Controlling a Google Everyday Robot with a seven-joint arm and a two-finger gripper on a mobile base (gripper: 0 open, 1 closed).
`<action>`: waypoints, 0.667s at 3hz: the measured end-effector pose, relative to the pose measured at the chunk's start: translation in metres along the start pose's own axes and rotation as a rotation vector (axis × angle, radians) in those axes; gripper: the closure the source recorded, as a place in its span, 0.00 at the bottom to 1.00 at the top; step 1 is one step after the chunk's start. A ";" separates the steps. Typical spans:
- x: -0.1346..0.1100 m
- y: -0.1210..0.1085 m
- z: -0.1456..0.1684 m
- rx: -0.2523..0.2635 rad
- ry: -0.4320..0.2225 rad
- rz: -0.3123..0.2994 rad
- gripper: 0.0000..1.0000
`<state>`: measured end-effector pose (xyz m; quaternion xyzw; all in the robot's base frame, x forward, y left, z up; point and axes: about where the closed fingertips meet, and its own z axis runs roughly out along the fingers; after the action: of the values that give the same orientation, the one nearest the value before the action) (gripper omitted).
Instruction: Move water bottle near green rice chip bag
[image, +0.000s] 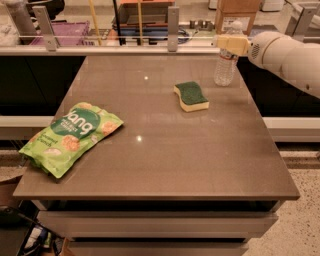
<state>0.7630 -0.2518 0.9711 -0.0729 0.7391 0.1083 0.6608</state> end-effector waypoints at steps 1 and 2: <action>0.009 -0.007 0.008 -0.007 -0.004 -0.002 0.00; 0.009 -0.005 0.009 -0.009 -0.003 -0.001 0.18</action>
Offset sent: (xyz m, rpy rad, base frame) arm 0.0070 -0.0042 -0.0082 -0.0004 -0.0030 0.0047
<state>0.7722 -0.2542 0.9610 -0.0763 0.7375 0.1114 0.6617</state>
